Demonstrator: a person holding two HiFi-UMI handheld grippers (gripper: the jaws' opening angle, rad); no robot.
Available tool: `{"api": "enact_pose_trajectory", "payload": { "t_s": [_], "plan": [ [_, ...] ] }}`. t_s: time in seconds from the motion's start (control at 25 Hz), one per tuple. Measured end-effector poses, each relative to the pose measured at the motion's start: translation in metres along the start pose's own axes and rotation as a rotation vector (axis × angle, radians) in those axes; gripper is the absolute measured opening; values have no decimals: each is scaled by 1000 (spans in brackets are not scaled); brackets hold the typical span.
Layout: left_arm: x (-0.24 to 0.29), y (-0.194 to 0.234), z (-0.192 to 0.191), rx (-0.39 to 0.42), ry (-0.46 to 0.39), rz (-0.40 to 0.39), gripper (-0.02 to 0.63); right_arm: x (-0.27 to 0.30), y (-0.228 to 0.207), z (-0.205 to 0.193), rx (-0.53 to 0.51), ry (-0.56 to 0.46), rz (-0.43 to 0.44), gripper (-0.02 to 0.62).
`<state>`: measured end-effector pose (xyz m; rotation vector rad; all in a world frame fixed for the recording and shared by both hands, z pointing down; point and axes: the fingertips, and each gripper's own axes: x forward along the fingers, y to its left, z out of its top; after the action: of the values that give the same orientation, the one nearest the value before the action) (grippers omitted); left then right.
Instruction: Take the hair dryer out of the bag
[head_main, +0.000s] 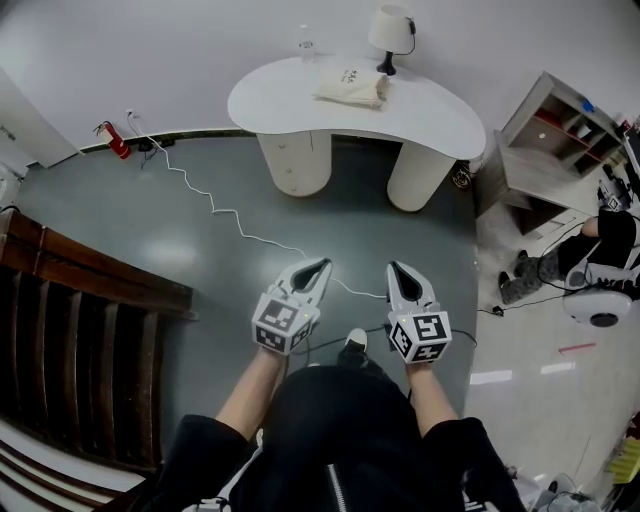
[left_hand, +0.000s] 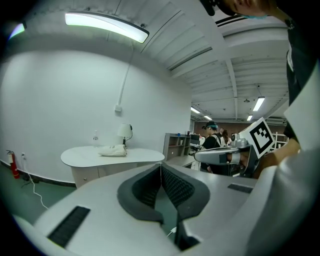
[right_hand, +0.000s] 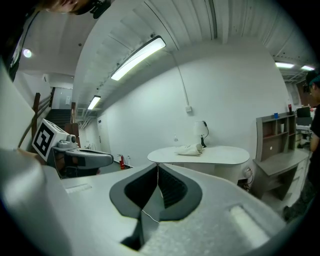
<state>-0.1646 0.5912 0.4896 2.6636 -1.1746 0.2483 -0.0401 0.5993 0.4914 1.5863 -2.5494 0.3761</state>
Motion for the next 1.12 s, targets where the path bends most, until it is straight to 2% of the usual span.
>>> {"api": "enact_pose_trajectory", "payload": {
  "t_s": [0.6,0.84,1.12],
  "plan": [
    [69,8,15,-22,15,105,14,41,-56,21,-63,13,115,5],
    [80,8,11,-30,32,118,14,50,-67,17,-32,23,129,5],
    [102,26,13,-44,34,121,14,74,-75,19,-35,33,141,5]
  ]
}}
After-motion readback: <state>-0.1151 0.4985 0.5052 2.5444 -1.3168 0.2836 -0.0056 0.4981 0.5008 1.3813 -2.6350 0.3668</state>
